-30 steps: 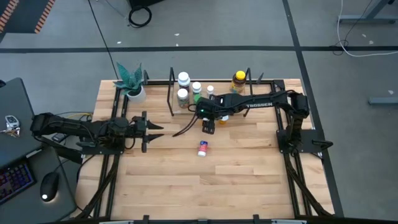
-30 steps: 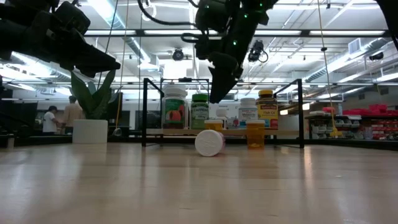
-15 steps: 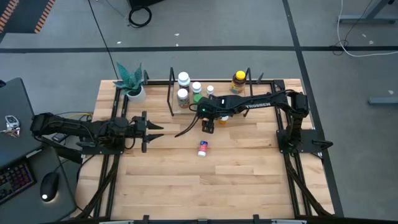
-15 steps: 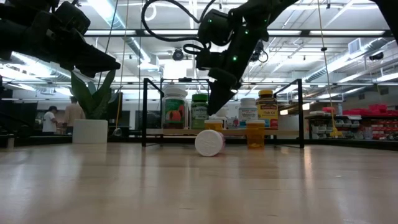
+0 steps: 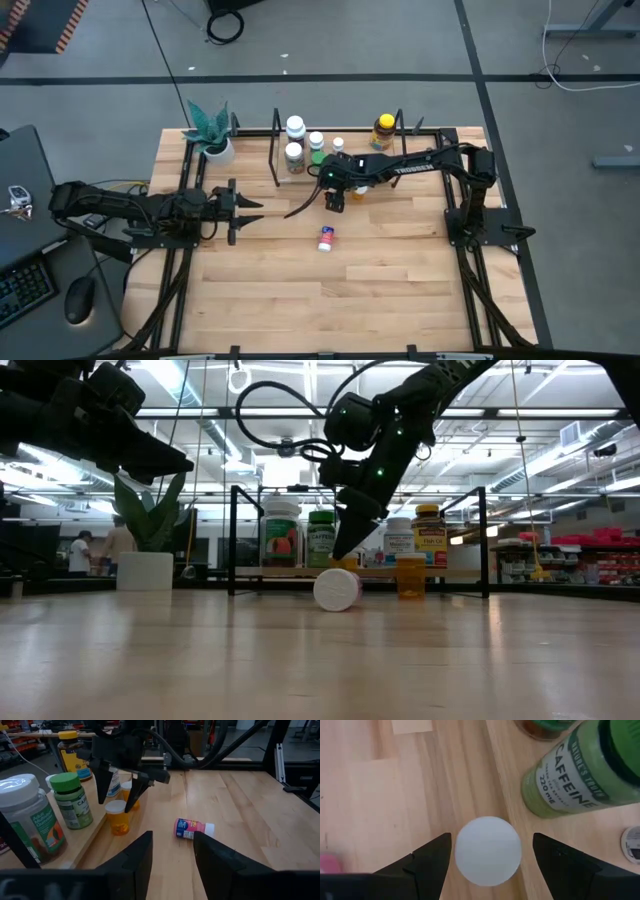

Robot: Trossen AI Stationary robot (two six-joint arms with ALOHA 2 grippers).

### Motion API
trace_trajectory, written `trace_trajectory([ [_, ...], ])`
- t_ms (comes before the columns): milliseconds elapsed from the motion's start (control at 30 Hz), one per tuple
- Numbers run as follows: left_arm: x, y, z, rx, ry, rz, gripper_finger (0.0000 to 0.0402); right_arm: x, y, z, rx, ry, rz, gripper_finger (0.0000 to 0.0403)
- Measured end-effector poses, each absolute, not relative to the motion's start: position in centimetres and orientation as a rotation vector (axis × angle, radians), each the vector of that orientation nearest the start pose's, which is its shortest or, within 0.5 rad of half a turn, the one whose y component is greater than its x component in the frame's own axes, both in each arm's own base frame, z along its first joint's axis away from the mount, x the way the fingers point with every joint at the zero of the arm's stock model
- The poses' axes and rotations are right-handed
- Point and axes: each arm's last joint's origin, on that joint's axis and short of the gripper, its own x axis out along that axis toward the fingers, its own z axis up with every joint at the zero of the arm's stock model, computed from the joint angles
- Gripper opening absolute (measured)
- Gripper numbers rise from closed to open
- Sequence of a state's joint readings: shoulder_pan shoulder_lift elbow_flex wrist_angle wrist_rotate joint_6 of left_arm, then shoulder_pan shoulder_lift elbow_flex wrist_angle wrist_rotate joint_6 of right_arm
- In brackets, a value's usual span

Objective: Pick and place medicine bottles onto shelf by color
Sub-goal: Put the left orange pill bottle on the shelf

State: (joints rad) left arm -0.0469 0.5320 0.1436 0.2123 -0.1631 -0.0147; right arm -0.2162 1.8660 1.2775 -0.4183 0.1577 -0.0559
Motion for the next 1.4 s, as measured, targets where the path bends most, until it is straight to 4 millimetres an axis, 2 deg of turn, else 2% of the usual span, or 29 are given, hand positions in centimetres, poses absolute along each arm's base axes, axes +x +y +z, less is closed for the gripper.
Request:
trace_trajectory([
  [267, 13.69, -0.17, 18.34, 0.004, 0.174, 0.117, 0.0141, 37.47, -8.82, 18.58, -0.023, 1.013, -0.313, 0.0283],
  [667, 13.69, -0.17, 18.33, 0.004, 0.174, 0.117, 0.0150, 37.37, -8.79, 18.52, -0.022, 1.026, -0.310, 0.0246],
  [1033, 13.69, -0.17, 18.33, 0.005, 0.174, 0.117, 0.0142, 37.41, -8.48, 18.48, -0.004, 1.027, -0.294, 0.0242],
  [1400, 13.68, -0.17, 18.33, 0.005, 0.174, 0.117, 0.0153, 37.57, -8.51, 18.94, 0.000, 1.024, -0.293, 0.0231],
])
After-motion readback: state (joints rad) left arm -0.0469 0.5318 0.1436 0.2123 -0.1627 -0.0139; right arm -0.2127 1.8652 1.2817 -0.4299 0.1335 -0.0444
